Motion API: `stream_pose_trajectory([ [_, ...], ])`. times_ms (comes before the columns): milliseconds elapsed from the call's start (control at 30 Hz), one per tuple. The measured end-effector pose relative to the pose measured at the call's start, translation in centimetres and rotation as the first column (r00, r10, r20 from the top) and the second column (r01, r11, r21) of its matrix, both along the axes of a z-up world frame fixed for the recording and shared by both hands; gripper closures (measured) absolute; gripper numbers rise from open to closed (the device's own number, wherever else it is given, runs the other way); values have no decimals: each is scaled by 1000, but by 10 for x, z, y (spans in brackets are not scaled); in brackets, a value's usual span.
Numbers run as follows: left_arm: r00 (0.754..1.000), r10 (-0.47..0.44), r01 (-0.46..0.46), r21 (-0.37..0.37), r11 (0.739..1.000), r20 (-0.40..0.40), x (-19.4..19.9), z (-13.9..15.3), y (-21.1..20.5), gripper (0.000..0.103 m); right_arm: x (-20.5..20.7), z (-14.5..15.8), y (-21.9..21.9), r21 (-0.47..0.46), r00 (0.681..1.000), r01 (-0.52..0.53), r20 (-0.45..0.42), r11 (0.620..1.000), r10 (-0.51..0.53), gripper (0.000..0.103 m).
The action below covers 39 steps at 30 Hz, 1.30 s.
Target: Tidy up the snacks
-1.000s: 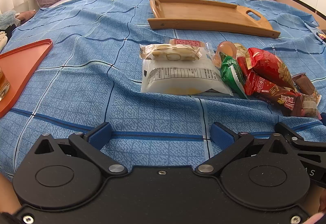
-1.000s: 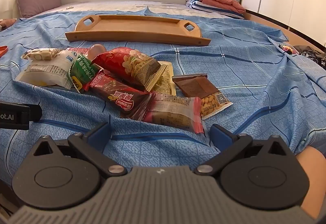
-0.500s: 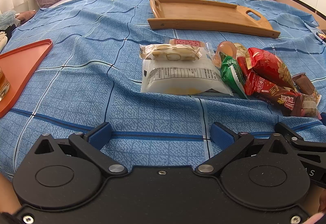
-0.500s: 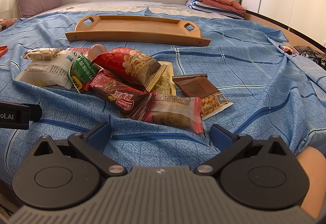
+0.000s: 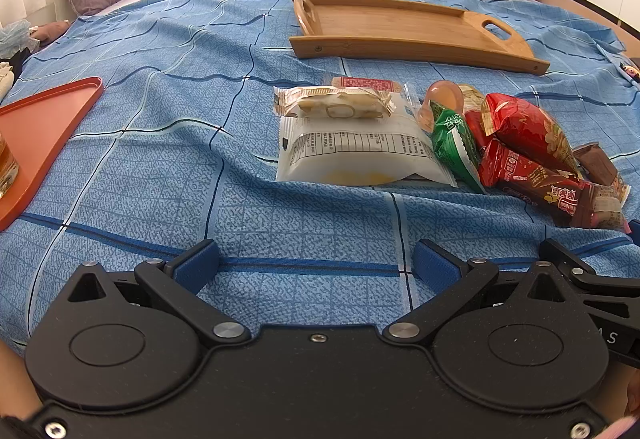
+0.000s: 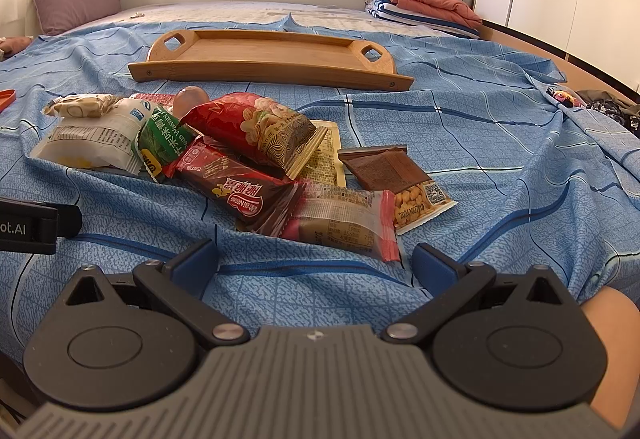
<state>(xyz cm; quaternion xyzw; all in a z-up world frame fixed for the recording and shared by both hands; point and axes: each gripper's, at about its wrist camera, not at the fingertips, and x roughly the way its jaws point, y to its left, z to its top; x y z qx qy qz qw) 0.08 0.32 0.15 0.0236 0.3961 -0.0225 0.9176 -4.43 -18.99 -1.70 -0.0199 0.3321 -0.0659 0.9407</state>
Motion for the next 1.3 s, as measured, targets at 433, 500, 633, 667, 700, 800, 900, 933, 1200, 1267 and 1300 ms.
stream_pose_trajectory([
  [433, 1000, -1, 1, 1, 1000, 0, 0, 0, 0, 0, 0, 0, 0, 0, 1000, 0, 0, 1000, 0, 0],
  [500, 1000, -1, 1, 0, 1000, 0, 0, 0, 0, 0, 0, 0, 0, -1, 1000, 0, 1, 1000, 0, 0],
  [633, 1000, -1, 1, 1, 1000, 1, 0, 0, 0, 0, 0, 0, 0, -1, 1000, 0, 1, 1000, 0, 0],
  [667, 1000, -1, 1, 1, 1000, 0, 0, 0, 0, 0, 0, 0, 0, -1, 1000, 0, 1, 1000, 0, 0],
  [700, 1000, -1, 1, 1, 1000, 1, 0, 0, 0, 0, 0, 0, 0, -1, 1000, 0, 1, 1000, 0, 0],
  [800, 1000, -1, 1, 1, 1000, 1, 0, 0, 0, 0, 0, 0, 0, -1, 1000, 0, 1, 1000, 0, 0],
  [900, 1000, -1, 1, 1, 1000, 0, 0, 0, 0, 0, -1, -1, 0, -1, 1000, 0, 1, 1000, 0, 0],
  [933, 1000, -1, 1, 1, 1000, 1, 0, 0, 0, 0, -1, -1, 0, -1, 1000, 0, 2, 1000, 0, 0],
  [1200, 1000, -9, 9, 3, 1000, -1, 0, 1, -1, 0, -2, -2, 0, 0, 1000, 1, 10, 1000, -1, 0],
  [1267, 1000, -8, 8, -3, 1000, -5, 2, 1, 0, 0, -3, -3, 1, -8, 1000, -3, 25, 1000, 3, 0],
  [1300, 1000, -11, 11, -3, 1000, -4, 3, 1, 1, 0, -7, 1, 1, -10, 999, -3, 33, 1000, 3, 0],
])
